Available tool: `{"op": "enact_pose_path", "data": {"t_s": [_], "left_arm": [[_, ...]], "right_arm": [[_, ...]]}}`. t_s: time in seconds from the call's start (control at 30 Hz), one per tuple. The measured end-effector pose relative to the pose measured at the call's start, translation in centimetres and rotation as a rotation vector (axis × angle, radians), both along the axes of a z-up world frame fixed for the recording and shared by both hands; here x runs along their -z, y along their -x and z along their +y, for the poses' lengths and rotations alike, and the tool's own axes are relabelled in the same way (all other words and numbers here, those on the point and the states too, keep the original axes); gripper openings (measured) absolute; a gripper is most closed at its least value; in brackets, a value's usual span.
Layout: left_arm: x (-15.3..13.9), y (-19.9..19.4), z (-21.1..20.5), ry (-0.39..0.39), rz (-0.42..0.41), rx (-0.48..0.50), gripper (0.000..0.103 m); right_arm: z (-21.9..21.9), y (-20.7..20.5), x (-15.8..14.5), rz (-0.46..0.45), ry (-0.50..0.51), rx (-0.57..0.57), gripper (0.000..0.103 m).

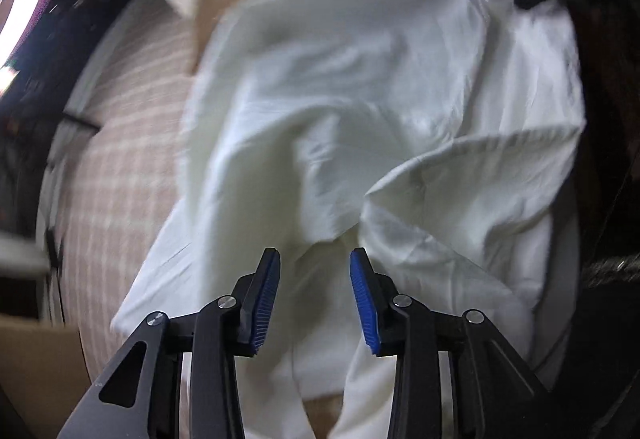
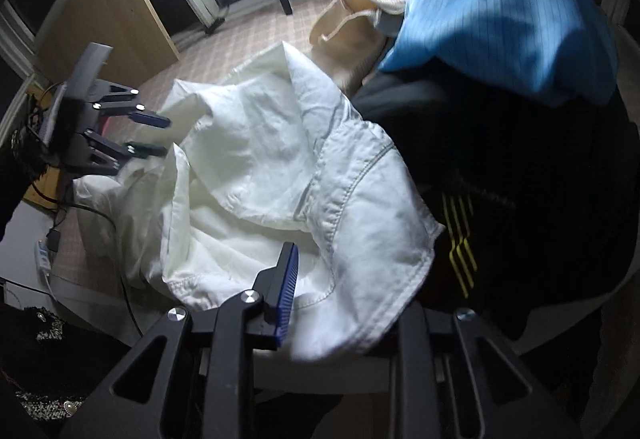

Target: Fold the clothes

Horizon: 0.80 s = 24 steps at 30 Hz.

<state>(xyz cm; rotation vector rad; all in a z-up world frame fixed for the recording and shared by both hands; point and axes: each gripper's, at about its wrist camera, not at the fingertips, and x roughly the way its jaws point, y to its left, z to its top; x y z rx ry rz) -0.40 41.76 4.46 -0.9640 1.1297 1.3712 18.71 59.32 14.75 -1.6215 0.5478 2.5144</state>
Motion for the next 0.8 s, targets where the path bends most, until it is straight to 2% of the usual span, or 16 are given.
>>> {"op": "enact_pose_path", "data": {"t_s": [0.07,0.13,0.17,0.2,0.23,0.3,0.4,0.5,0.57,0.63,0.7,0.73,0.8], "left_arm": [[1.0,0.1,1.0,0.009,-0.027,0.005,0.031],[1.7,0.7,1.8,0.014,-0.070,-0.008,0.001],[1.6,1.0,1.9,0.016,-0.082,-0.019,0.001],[1.5,1.4,1.9,0.018,-0.095,-0.030,0.001],[1.0,1.5,1.6,0.012,-0.109,-0.033,0.001],[-0.8,1.8,0.4,-0.015,-0.125,-0.039,0.001],[-4.1,2.9,-2.2,-0.070,-0.125,-0.112,0.001],[-7.9,3.3,-5.1,-0.149,-0.195,-0.168,0.001],[-9.3,3.5,-6.4,-0.177,-0.201,-0.201,0.001],[-8.7,3.6,-7.4,-0.180,-0.225,-0.227,0.001],[-6.4,4.1,-7.5,-0.156,-0.251,-0.280,0.002],[-5.4,4.0,-7.7,-0.132,-0.234,-0.304,0.006],[-3.8,3.9,-7.7,-0.089,-0.199,-0.333,0.004]], "right_arm": [[-0.3,-0.2,0.5,-0.023,0.008,0.010,0.025],[-1.1,-0.2,1.0,-0.055,-0.022,0.006,0.025],[-1.5,-0.1,1.1,-0.066,-0.049,-0.013,0.022],[-1.9,0.0,1.1,-0.076,-0.077,-0.032,0.006],[-2.1,0.2,0.7,-0.078,-0.116,-0.052,0.003],[-2.3,0.7,-1.3,-0.060,-0.195,-0.084,0.003],[-1.7,1.4,-5.0,-0.021,-0.307,-0.112,0.003],[-1.6,2.9,-8.9,0.033,-0.380,-0.163,0.003],[-2.3,4.4,-9.8,0.035,-0.420,-0.216,0.003],[-3.1,6.1,-9.8,0.021,-0.457,-0.271,0.003],[-3.6,7.7,-8.8,-0.011,-0.486,-0.313,0.003],[-3.8,8.3,-8.2,-0.026,-0.491,-0.332,0.003],[-4.2,9.4,-7.4,-0.047,-0.508,-0.357,0.003]]}}
